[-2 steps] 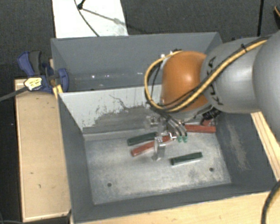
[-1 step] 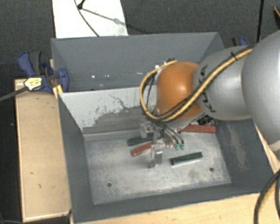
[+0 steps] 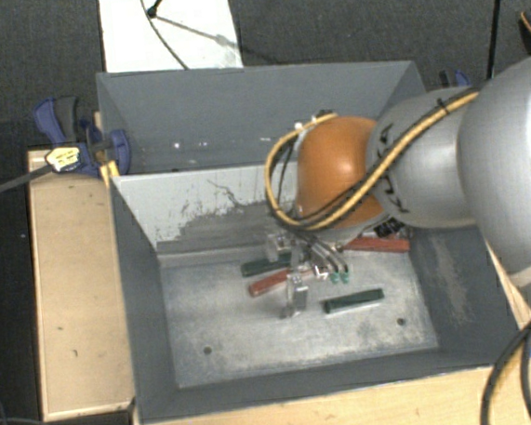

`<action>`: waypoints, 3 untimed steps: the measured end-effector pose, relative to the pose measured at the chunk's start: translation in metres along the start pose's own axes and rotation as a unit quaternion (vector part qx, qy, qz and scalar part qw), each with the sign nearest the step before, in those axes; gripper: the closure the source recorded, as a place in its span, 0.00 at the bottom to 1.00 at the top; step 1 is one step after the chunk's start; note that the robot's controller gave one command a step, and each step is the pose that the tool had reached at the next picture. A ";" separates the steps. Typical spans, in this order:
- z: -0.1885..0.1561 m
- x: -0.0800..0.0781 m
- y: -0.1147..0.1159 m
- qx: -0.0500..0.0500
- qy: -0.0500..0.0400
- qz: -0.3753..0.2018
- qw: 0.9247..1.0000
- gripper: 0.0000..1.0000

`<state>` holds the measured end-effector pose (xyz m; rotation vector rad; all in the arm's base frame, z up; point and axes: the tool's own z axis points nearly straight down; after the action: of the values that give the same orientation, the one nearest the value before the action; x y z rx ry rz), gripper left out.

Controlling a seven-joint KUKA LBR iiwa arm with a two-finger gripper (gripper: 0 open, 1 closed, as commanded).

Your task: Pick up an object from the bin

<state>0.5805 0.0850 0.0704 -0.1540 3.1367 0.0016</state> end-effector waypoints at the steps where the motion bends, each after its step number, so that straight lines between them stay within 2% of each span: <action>1: -0.003 -0.002 0.000 0.000 -0.003 0.002 1.000 1.00; 2: -0.037 -0.004 0.000 0.000 -0.003 0.005 1.000 1.00; 3: -0.099 -0.006 0.000 0.000 -0.004 0.007 1.000 1.00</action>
Offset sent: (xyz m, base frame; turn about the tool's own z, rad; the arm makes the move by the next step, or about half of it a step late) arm 0.0000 0.0000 0.0000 0.0000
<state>0.5862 0.0855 0.1694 -0.1326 3.1291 0.0027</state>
